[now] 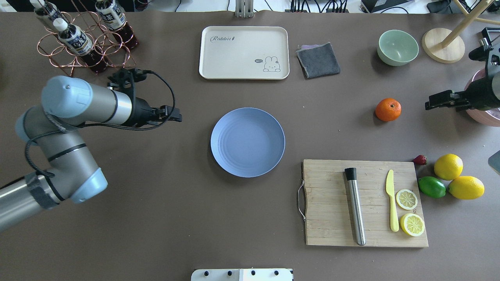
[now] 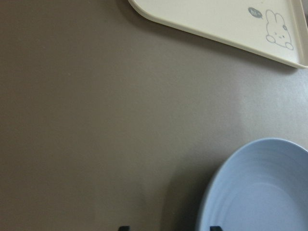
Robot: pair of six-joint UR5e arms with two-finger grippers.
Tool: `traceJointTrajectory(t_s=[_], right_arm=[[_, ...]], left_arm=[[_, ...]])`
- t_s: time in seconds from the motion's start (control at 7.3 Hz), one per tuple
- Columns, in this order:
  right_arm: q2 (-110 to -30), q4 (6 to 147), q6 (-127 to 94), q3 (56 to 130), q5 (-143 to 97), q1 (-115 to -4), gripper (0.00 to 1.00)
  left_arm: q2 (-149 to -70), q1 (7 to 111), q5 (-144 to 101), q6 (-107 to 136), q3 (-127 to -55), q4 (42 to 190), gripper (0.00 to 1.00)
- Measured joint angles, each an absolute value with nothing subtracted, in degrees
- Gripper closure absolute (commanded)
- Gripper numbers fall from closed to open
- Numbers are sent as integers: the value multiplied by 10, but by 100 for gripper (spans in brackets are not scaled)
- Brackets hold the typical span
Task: Pick orange to plate
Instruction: 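Retract the left arm while the right arm reaches toward the orange, then lower the right gripper over the orange and close on it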
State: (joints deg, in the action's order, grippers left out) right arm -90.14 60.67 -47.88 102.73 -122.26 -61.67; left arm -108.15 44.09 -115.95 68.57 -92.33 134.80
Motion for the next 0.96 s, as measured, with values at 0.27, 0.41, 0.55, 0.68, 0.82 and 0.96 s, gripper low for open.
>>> traceJointTrajectory(t_s=[0.27, 0.41, 0.55, 0.68, 0.82, 0.96], right_arm=[[-872, 612, -478, 1007, -1220, -606, 0], [-852, 623, -479, 989, -1218, -600, 0], [-825, 653, -477, 974, -1214, -594, 0], [-795, 697, -473, 966, -1209, -587, 0], [-771, 735, -467, 960, -1206, -581, 0], [-751, 756, -451, 944, -1205, -576, 0]], left_arm=[[-984, 597, -1313, 533, -937, 1344, 2], [-955, 675, -1380, 437, -927, 1328, 2], [-936, 740, -1416, 340, -917, 1301, 2], [-916, 792, -1424, 249, -909, 1271, 2], [-898, 826, -1420, 188, -900, 1241, 2], [-882, 846, -1417, 152, -888, 1214, 2]])
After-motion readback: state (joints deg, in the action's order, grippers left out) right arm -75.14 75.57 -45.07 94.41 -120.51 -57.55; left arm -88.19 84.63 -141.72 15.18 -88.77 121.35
